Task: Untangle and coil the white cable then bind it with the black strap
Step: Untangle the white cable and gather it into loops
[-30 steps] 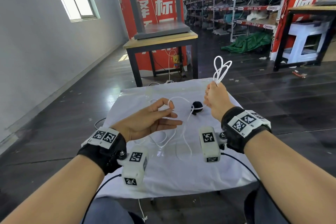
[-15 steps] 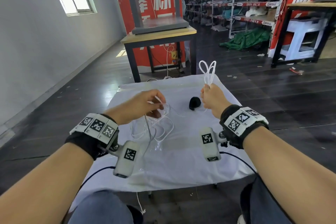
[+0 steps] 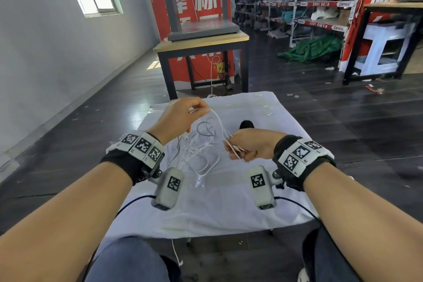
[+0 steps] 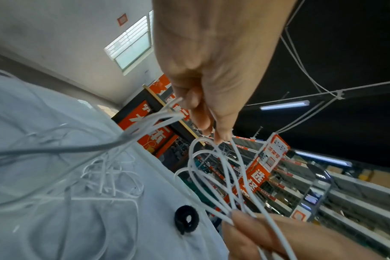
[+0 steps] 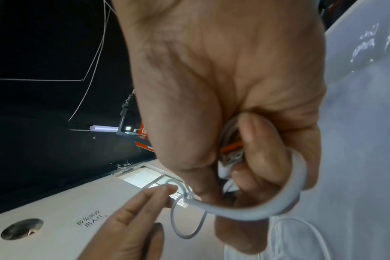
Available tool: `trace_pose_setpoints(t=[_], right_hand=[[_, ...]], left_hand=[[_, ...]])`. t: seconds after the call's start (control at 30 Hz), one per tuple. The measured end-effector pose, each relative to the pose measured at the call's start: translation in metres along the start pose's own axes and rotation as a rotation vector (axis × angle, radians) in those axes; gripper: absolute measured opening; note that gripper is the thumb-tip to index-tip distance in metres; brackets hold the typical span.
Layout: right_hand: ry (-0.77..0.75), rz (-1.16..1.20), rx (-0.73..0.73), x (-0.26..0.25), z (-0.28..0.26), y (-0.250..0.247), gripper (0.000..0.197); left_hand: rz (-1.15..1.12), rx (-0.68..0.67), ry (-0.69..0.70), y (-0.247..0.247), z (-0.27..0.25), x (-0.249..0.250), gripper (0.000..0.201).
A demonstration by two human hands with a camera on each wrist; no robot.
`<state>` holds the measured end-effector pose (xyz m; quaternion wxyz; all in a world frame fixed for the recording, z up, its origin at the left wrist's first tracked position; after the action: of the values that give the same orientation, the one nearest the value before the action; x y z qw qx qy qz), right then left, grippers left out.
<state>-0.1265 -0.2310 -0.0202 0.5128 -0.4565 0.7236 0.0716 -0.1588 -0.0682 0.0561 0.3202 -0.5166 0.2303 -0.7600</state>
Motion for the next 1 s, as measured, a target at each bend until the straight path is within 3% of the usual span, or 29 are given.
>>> trace_pose_setpoints(t=[0.4,0.6,0.83,1.0], right_hand=[[-0.043,0.15,-0.21,-0.006,-0.003,0.012,0.033],[-0.072,-0.03,-0.153,-0.002,-0.001,0.016,0.034],[-0.091,0.159,-0.074,0.007,0.002,0.012,0.034],[-0.061,0.351,-0.125,0.009,0.001,0.014,0.032]], left_hand=[[-0.334,0.037,-0.336,0.016,0.001,-0.042,0.011],[-0.62,-0.109,-0.561,0.029,-0.008,-0.041,0.013],[-0.707,-0.04,-0.628,0.026,-0.01,-0.041,0.016],[-0.628,-0.161,-0.631,0.028,-0.013,-0.038,0.048]])
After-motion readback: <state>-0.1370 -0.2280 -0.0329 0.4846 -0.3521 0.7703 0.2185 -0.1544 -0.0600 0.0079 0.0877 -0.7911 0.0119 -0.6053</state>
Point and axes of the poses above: each hand's wrist, its own z-axis towards the middle knuckle, its own y-axis out of the palm, x = y × z, the point moved 4 cm from there along z, towards the middle knuckle, and after that the axes turned 8 degrees about -z, right-handed, at the moved point
